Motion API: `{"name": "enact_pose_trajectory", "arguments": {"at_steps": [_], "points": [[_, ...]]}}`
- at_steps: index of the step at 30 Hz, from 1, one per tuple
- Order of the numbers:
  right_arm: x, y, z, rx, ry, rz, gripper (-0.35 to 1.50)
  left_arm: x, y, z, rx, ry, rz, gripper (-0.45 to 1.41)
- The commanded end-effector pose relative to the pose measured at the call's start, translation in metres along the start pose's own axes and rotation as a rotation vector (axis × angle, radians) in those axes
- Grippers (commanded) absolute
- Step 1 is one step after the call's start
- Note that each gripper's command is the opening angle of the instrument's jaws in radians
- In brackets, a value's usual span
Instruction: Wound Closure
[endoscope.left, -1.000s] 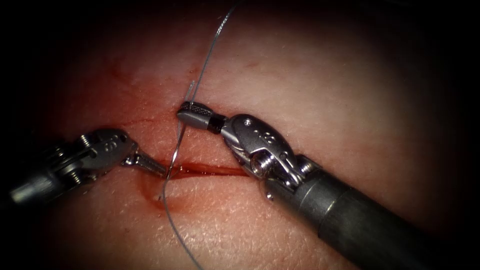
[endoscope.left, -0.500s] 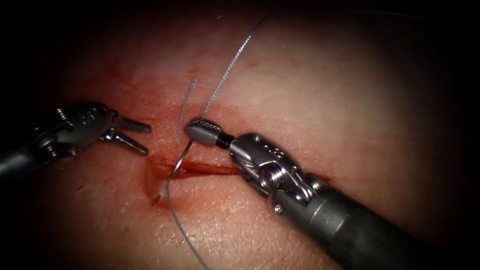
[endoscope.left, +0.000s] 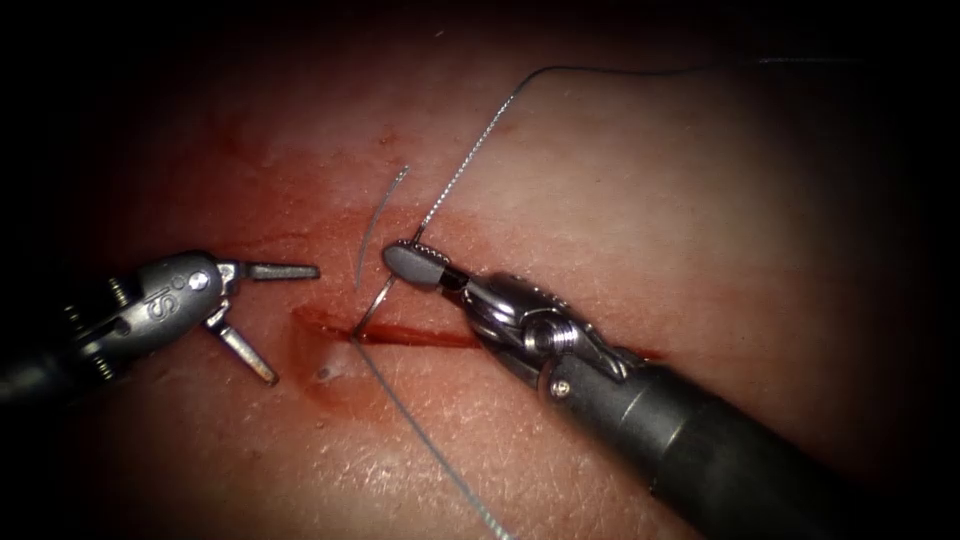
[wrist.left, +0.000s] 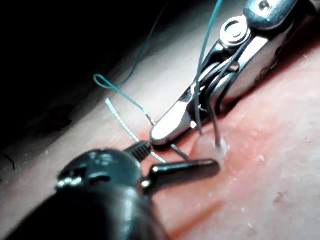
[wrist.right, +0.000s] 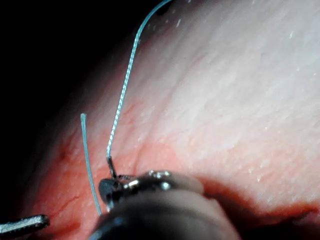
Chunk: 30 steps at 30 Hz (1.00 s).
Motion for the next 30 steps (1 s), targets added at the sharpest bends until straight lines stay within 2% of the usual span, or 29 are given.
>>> {"name": "enact_pose_trajectory", "arguments": {"at_steps": [1,2,4,14,18,21,22,23,24,26,28,29,30], "points": [[0.0008,-0.0008,0.0009,0.011,0.004,0.033,-0.35,-0.0008,0.0008,-0.0002,0.004,-0.002,0.009,0.64],[0.0008,-0.0006,0.0009,0.015,-0.011,0.108,-0.35,-0.0009,0.0006,0.0003,0.013,-0.012,0.015,0.59],[0.0007,-0.0003,0.0009,0.022,-0.032,0.157,-0.35,-0.0011,0.0006,0.0006,0.016,-0.027,0.019,0.52],[-0.0003,-0.0001,0.0011,0.025,-0.056,0.293,-0.35,-0.0023,0.0012,0.0011,0.018,-0.113,0.033,0.37],[-0.0007,-0.0003,0.0012,0.032,-0.067,0.329,-0.35,-0.0024,0.0011,0.0012,0.029,-0.114,0.037,0.34],[-0.0007,-0.0004,0.0012,0.031,-0.068,0.335,-0.35,-0.0025,0.0011,0.0015,0.03,-0.12,0.039,0.15],[-0.0007,-0.0004,0.0011,0.032,-0.068,0.335,-0.35,-0.0027,0.0009,0.0019,0.03,-0.131,0.035,-0.23],[-0.0007,-0.0004,0.0011,0.032,-0.069,0.335,-0.35,-0.0027,0.0009,0.0021,0.029,-0.134,0.035,-0.28],[-0.0007,-0.0004,0.0011,0.032,-0.069,0.335,-0.35,-0.0026,0.0009,0.0025,0.022,-0.132,0.001,0.0],[-0.0008,-0.0005,0.001,0.032,-0.071,0.336,-0.35,-0.0024,0.0009,0.0026,0.022,-0.131,0.004,0.0],[-0.0009,-0.0006,0.0008,0.035,-0.073,0.336,-0.35,-0.0023,0.0009,0.0027,0.025,-0.137,-0.024,-0.18],[-0.0009,-0.0006,0.0007,0.036,-0.074,0.342,-0.35,-0.0024,0.0009,0.0027,0.029,-0.159,-0.111,-0.2],[-0.0008,-0.0006,0.0005,0.049,-0.073,0.319,-0.35,-0.0024,0.0008,0.0027,0.035,-0.166,-0.162,-0.45]]}}
